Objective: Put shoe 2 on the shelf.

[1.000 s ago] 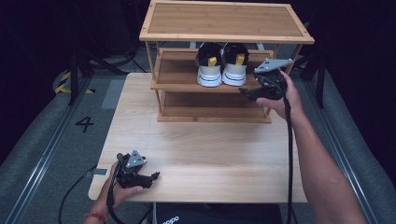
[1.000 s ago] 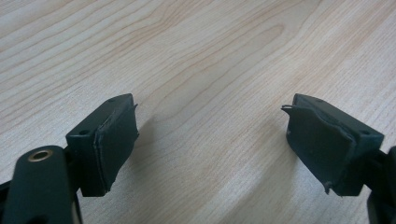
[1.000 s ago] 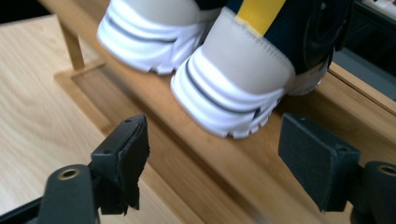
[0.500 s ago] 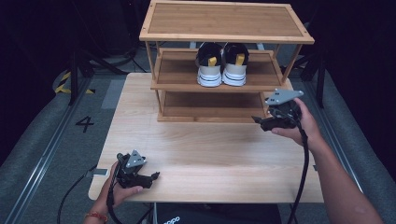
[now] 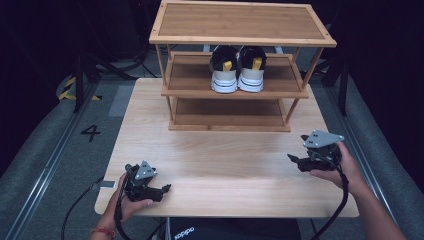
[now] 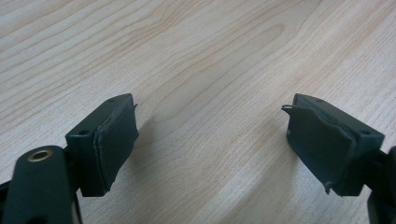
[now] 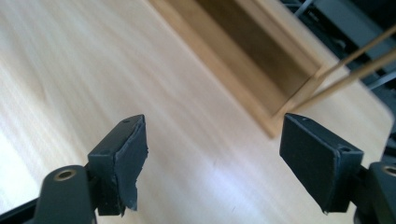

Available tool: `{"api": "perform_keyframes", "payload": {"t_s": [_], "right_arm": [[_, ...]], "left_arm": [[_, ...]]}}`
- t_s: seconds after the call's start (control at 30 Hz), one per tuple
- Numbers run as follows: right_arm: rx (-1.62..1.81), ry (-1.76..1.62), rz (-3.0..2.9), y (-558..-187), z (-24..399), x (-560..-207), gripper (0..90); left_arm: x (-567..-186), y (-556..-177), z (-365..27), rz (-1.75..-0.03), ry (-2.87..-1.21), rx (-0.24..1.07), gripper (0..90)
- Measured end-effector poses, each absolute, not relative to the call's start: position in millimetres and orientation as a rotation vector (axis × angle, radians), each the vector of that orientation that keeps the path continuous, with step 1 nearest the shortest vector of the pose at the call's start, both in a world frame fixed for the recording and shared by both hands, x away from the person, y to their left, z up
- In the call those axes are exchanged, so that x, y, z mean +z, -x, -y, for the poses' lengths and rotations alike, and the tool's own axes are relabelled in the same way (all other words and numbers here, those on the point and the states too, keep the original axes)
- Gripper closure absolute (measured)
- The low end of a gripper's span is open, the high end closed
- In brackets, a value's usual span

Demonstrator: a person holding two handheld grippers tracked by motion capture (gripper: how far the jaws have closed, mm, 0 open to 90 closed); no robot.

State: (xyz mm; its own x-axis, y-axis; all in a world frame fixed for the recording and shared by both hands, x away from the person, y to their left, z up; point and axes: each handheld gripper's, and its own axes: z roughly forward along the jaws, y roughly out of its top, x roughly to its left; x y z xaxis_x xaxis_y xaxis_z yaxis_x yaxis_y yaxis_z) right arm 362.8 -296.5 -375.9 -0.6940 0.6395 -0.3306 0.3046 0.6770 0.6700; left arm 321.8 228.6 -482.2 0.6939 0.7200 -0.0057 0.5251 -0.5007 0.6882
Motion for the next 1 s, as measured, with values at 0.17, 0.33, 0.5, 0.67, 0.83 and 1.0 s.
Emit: {"api": "perform_keyframes", "payload": {"t_s": [0.17,0.33,0.5,0.67,0.83,1.0], "right_arm": [[0.810,-0.761,-2.354,-354.1,312.3,-397.7,24.1],[0.822,-0.833,-2.367,-343.9,337.7,-427.8,24.3],[0.846,-0.939,-2.366,-337.2,361.9,-452.0,24.9],[0.872,-1.015,-2.348,-331.7,378.2,-467.7,25.0],[0.995,-1.127,-2.308,-328.0,393.4,-484.5,22.1],[1.022,-1.191,-2.285,-329.0,396.7,-487.1,19.5]], "left_arm": [[-482.2,-321.9,-228.5,-0.949,-2.221,0.372,16.8],[-482.4,-321.8,-228.1,-0.953,-2.216,0.364,16.6],[-482.4,-321.8,-228.1,-0.953,-2.216,0.365,16.7],[-482.4,-321.7,-227.9,-0.955,-2.215,0.366,16.6],[-482.3,-321.8,-228.0,-0.952,-2.219,0.373,16.6],[-482.8,-321.9,-227.3,-0.961,-2.211,0.358,16.1]]}}
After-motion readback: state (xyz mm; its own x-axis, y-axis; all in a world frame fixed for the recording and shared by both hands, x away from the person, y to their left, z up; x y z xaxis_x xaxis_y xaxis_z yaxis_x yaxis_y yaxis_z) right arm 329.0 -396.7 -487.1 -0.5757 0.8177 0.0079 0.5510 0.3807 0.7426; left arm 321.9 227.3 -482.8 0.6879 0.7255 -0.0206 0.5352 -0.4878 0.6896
